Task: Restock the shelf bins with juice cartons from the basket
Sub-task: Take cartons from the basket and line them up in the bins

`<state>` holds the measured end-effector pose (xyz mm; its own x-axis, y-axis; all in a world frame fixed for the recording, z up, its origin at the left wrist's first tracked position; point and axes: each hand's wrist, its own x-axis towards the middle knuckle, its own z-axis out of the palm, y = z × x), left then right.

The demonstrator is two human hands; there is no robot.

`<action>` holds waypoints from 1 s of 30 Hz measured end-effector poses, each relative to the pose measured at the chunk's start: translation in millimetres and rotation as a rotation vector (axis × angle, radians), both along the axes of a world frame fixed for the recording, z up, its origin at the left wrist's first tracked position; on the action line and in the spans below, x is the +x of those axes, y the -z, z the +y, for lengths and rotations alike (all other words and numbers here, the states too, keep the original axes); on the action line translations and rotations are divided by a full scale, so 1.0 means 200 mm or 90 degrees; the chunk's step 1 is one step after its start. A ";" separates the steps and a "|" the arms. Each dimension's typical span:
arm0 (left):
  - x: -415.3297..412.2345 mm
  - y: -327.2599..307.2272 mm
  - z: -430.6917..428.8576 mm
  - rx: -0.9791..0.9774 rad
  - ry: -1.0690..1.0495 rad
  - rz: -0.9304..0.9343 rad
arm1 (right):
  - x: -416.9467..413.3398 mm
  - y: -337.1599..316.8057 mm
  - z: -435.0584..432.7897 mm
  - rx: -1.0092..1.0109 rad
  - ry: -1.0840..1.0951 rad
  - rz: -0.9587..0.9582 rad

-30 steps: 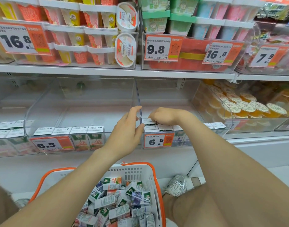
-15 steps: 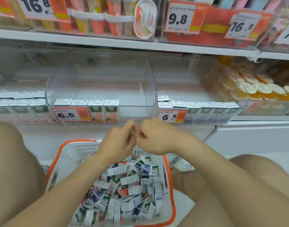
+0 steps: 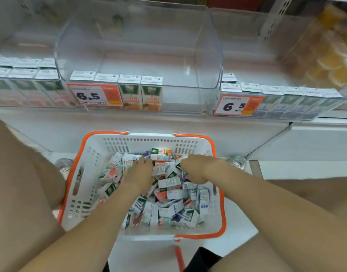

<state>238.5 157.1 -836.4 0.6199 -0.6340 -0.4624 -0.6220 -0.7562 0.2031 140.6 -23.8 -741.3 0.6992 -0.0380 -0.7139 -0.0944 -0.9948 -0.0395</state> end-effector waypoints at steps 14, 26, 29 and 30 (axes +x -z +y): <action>0.03 0.09 0.10 0.249 0.112 0.055 | -0.08 0.47 0.35 0.090 -0.218 0.017; -0.03 0.12 0.19 0.254 0.272 -0.038 | 0.01 0.26 0.20 0.163 0.009 -0.005; -0.04 0.16 0.21 0.242 0.330 -0.038 | 0.03 0.15 0.18 0.198 0.058 -0.052; -0.04 0.18 0.22 0.240 0.342 -0.040 | 0.04 0.12 0.18 0.205 0.064 -0.073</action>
